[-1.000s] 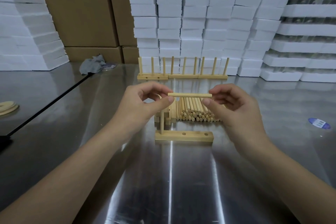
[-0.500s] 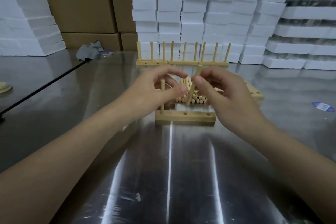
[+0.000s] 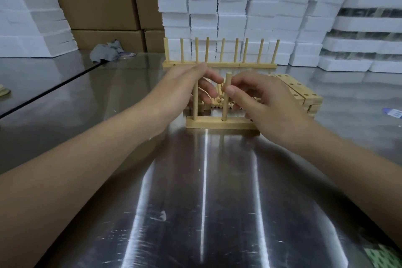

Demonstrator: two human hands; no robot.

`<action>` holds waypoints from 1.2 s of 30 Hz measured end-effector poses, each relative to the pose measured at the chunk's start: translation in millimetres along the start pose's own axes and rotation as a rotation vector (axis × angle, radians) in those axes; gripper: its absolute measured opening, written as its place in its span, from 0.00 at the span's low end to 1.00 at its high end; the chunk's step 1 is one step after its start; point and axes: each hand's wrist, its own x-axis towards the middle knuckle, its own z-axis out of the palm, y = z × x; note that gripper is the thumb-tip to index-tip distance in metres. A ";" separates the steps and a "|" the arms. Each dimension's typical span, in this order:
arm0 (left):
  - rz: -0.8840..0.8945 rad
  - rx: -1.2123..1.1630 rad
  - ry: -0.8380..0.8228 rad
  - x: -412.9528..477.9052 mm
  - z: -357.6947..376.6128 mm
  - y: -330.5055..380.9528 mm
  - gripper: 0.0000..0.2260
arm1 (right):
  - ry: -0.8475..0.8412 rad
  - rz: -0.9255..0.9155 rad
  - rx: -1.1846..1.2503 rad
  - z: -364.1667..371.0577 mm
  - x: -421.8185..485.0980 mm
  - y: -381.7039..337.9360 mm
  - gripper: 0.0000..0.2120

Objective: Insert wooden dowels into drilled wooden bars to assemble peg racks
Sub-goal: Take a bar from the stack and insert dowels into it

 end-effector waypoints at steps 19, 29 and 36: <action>0.421 0.198 0.100 -7.2 5.4 -5.2 0.18 | -0.104 0.047 -0.073 -3.4 -0.8 -1.7 0.06; 0.436 0.289 0.067 -8.9 4.4 -3.1 0.16 | -0.338 0.100 -0.302 -22.9 -1.0 6.7 0.11; 0.447 0.316 0.195 -11.8 -5.1 8.2 0.11 | -0.320 0.005 -0.395 -8.0 0.8 9.3 0.13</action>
